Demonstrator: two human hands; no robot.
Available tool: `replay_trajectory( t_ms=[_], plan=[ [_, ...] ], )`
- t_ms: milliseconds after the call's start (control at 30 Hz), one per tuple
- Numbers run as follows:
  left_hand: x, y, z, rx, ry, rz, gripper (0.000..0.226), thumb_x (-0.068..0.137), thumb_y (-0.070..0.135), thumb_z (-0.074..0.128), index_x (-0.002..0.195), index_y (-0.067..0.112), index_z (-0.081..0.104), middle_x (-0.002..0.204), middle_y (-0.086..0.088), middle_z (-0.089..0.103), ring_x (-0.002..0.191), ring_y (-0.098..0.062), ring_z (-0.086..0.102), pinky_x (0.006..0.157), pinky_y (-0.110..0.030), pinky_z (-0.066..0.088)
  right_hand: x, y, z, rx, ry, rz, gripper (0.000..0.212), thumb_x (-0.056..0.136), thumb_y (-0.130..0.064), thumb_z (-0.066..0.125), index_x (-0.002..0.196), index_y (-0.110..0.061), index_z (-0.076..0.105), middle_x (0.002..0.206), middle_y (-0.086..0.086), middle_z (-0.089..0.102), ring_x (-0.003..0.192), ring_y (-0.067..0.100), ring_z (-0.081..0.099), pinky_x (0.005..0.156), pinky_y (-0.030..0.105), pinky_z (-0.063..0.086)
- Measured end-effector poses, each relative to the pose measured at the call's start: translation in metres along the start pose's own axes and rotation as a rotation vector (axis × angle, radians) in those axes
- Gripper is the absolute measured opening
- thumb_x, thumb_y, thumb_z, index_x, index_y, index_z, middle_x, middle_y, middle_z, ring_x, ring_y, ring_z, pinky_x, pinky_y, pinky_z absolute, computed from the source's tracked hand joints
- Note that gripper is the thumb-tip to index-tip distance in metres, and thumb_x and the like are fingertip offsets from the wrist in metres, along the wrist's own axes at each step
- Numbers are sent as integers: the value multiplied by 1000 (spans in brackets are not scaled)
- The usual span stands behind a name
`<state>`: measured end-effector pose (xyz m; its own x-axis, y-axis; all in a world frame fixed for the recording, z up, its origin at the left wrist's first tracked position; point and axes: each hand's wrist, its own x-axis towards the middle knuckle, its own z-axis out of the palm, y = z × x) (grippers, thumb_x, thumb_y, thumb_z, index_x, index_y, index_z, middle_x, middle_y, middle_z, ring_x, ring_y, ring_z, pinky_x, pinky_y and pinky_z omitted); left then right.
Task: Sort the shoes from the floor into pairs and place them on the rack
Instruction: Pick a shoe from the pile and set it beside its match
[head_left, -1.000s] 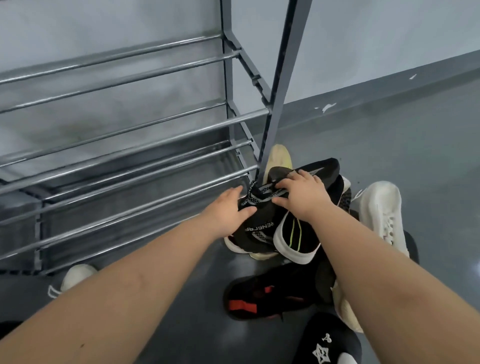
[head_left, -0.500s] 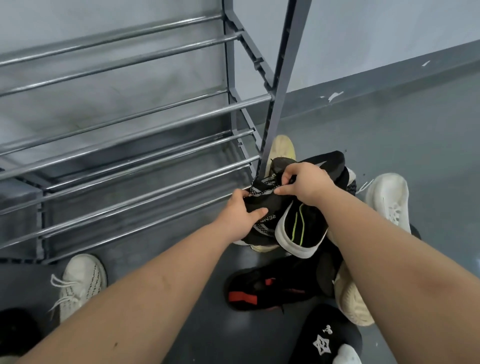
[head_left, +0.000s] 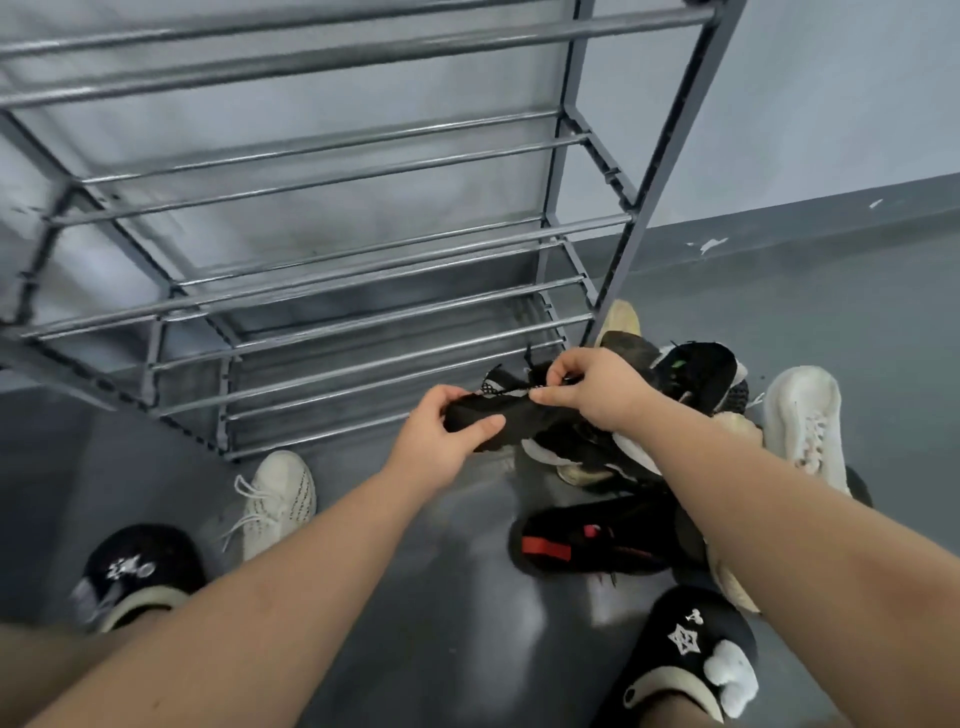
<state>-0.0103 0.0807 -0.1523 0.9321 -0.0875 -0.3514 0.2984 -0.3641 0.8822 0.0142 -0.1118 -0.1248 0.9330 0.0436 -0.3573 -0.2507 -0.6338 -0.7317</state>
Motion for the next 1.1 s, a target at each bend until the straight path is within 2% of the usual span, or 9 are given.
replay_trajectory(
  t_ms=[133,300,367,500,633,733,833,933,1100],
  plan=[
    [-21,12,-48,189,35,69,41,72,35,79,104,22,57,102,4,64,95,-16,60,90,-31,48,-23,-25,27,115,53,31,29,78,-30,77,63,-21,54,62,-7,51,57,8,44,55,22,34],
    [-52,12,-102,214,76,103,39,66,38,81,95,25,58,93,9,65,88,-13,62,84,-31,49,-54,-71,60,40,128,-24,23,83,-34,71,82,-13,61,73,-4,58,70,13,53,56,18,37],
    [-64,5,-115,183,104,85,38,67,36,82,93,24,58,91,9,65,88,-14,61,86,-33,50,-63,-82,75,1,163,-21,30,83,-40,68,93,-13,62,86,-2,62,81,14,56,63,22,40],
    [-84,-13,-129,113,199,52,42,70,36,80,101,20,56,105,0,66,97,-18,62,92,-35,49,-78,-90,105,10,312,34,54,84,-47,64,125,-13,53,127,3,55,118,20,51,95,28,38],
    [-104,-28,-138,40,298,5,48,72,40,77,111,22,57,110,7,62,102,-15,59,93,-31,46,-91,-99,137,425,520,192,66,83,-41,69,133,-7,43,131,10,50,115,20,51,97,27,38],
    [-110,-25,-143,85,377,6,40,73,44,75,103,28,54,101,12,60,97,-13,58,90,-32,47,-97,-110,156,896,261,452,75,81,-49,67,137,-8,39,129,14,50,111,26,54,94,41,49],
    [-112,-25,-137,62,368,8,40,73,42,76,101,27,53,99,11,59,96,-14,57,86,-29,45,-101,-123,159,1159,-30,475,60,86,-48,60,131,-12,42,136,19,47,115,32,54,88,46,50],
    [-115,-32,-122,38,303,0,43,71,40,78,102,23,53,106,5,60,100,-16,58,89,-30,46,-97,-120,157,1239,-22,424,39,87,-39,63,111,-9,55,124,18,60,102,31,62,75,42,55],
    [-113,-44,-105,54,163,-3,35,75,33,77,96,22,52,116,-1,56,103,-16,55,88,-25,41,-93,-102,160,1164,81,441,33,87,-24,68,112,-4,61,92,11,70,81,25,67,54,31,57]
  ],
)
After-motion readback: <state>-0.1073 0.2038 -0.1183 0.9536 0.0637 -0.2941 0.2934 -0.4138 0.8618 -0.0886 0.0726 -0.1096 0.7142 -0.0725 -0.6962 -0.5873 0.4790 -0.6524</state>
